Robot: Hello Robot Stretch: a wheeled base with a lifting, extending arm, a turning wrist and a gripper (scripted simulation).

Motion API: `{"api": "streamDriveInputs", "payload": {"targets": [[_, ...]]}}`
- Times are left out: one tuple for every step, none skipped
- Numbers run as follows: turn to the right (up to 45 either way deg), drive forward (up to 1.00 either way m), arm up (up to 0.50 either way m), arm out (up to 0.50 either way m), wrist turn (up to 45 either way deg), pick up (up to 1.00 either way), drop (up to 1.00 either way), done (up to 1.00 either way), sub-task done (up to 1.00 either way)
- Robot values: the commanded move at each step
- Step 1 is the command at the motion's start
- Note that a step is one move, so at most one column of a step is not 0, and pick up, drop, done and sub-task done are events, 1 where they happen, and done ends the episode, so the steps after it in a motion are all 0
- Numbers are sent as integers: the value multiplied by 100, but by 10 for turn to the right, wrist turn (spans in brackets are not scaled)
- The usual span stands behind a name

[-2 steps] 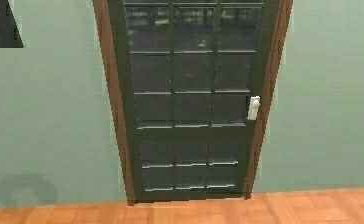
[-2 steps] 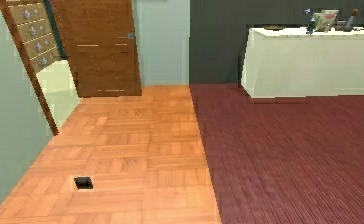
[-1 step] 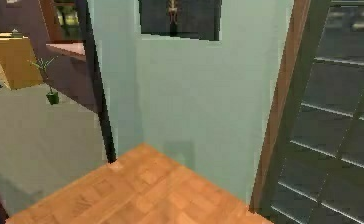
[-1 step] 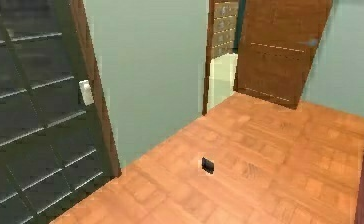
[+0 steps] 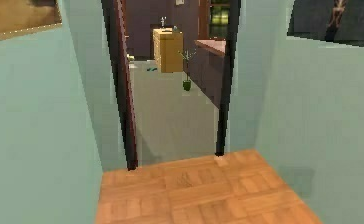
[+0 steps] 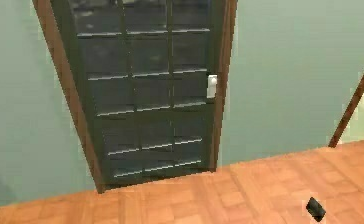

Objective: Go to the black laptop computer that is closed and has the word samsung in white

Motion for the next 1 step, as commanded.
{"api": "streamDriveInputs", "payload": {"targets": [[0, 100, 0, 0, 0, 0, 0, 0, 0]]}}
